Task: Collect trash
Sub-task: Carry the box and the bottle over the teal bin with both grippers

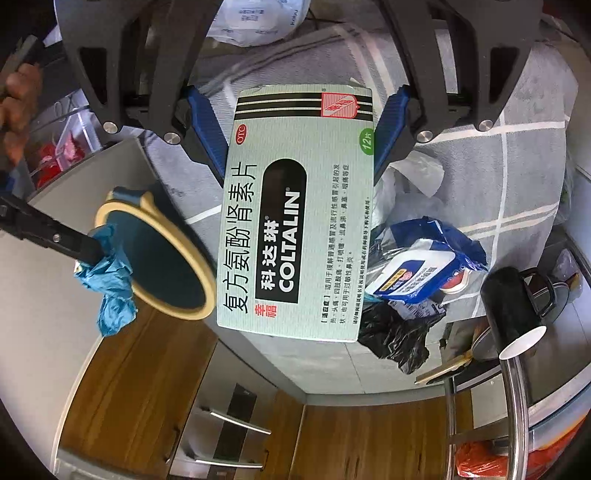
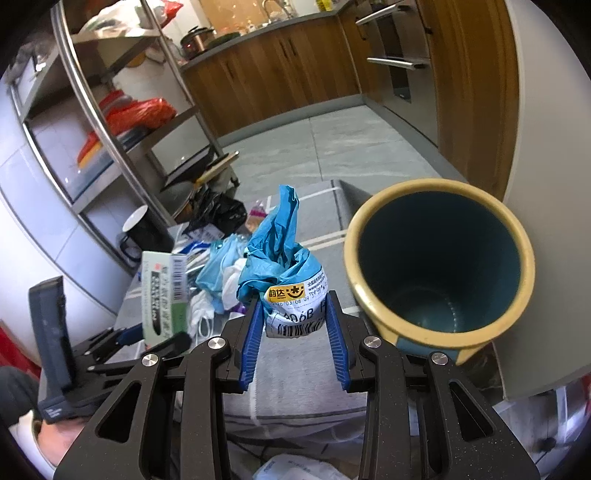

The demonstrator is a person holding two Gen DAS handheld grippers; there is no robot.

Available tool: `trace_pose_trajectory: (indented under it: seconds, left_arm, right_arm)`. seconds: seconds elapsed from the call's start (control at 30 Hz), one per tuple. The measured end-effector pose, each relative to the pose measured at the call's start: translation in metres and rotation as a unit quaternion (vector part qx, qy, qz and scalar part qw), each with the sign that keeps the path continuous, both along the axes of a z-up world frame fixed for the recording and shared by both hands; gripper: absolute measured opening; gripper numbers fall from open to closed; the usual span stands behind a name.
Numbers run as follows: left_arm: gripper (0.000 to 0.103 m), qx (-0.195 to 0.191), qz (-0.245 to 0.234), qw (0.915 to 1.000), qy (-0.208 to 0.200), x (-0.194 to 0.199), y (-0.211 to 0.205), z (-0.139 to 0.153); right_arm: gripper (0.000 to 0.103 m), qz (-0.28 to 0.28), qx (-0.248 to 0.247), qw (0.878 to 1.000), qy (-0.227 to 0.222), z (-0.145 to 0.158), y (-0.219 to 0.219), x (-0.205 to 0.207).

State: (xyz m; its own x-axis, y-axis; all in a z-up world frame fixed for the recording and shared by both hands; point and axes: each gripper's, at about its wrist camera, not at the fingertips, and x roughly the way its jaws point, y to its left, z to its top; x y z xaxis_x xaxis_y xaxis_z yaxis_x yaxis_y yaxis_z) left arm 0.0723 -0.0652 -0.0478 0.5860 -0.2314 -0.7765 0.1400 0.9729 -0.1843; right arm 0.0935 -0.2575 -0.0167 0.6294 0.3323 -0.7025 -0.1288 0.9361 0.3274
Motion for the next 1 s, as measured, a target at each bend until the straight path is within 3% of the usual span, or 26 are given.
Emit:
trace_pose_trajectory:
  seconds: [0.3, 0.53, 0.83, 1.0]
  left_arm:
    - [0.071, -0.028, -0.007, 0.9995, -0.015, 0.006, -0.006, 0.024]
    - [0.071, -0.045, -0.059, 0.9971, -0.015, 0.035, -0.045, 0.042]
    - [0.071, -0.049, -0.128, 0.9905, 0.014, 0.083, -0.114, 0.044]
    - [0.071, -0.052, -0.148, 0.9864, 0.048, 0.113, -0.145, 0.029]
  right_arm:
    - [0.035, -0.031, 0.008, 0.999, -0.004, 0.002, -0.024, -0.003]
    - [0.035, -0.078, 0.003, 0.997, -0.001, -0.002, -0.051, -0.004]
    - [0.035, -0.152, 0.012, 0.988, 0.010, -0.016, -0.096, -0.009]
    - [0.036, -0.182, 0.033, 0.982, 0.029, -0.032, -0.115, -0.007]
